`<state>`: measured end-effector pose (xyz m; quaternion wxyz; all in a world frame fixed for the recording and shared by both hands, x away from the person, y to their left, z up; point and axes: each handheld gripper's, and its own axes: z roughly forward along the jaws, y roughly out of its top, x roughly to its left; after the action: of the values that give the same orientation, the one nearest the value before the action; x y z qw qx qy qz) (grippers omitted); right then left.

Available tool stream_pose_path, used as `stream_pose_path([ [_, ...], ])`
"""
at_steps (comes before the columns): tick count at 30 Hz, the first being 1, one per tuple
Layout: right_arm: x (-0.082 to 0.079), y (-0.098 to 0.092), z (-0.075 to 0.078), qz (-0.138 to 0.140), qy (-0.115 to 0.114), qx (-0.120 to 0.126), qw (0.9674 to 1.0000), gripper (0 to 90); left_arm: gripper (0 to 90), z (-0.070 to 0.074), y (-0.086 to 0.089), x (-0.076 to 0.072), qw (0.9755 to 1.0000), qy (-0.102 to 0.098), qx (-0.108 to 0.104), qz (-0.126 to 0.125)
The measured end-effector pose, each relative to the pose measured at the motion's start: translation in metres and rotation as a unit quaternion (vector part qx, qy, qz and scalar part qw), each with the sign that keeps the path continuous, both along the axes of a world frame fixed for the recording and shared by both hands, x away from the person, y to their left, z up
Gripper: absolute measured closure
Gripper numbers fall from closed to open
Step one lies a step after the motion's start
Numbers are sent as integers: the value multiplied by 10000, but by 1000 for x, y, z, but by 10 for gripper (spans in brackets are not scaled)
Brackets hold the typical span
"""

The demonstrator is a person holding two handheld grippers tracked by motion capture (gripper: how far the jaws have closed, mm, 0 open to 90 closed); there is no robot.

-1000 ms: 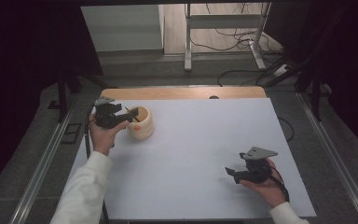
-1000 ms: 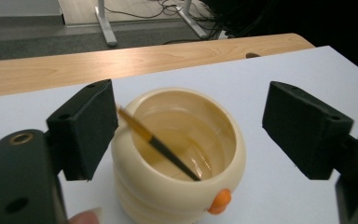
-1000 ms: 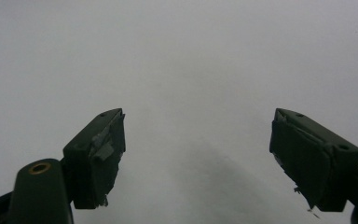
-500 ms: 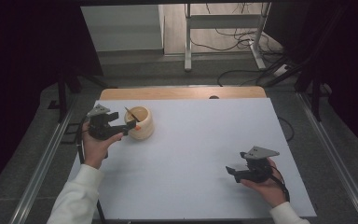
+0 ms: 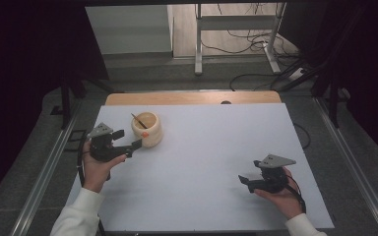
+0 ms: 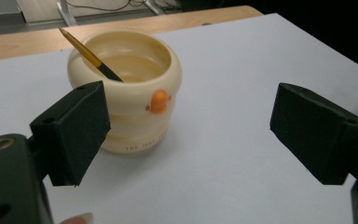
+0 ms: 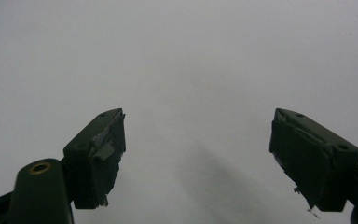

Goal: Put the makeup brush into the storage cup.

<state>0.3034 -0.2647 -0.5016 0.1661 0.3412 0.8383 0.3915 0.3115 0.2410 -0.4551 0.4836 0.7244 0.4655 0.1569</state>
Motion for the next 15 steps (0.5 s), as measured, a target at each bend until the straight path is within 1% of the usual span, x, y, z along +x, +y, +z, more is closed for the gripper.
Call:
stream_pose_path([
  [11, 0, 0, 2, 1, -28, 12, 10000, 189, 130, -8, -9, -21, 9998, 25, 58, -196],
  [15, 0, -1, 3, -50, -45, 61, 10000, 189, 130, -14, -14, -29, 9995, 52, 180, -271],
])
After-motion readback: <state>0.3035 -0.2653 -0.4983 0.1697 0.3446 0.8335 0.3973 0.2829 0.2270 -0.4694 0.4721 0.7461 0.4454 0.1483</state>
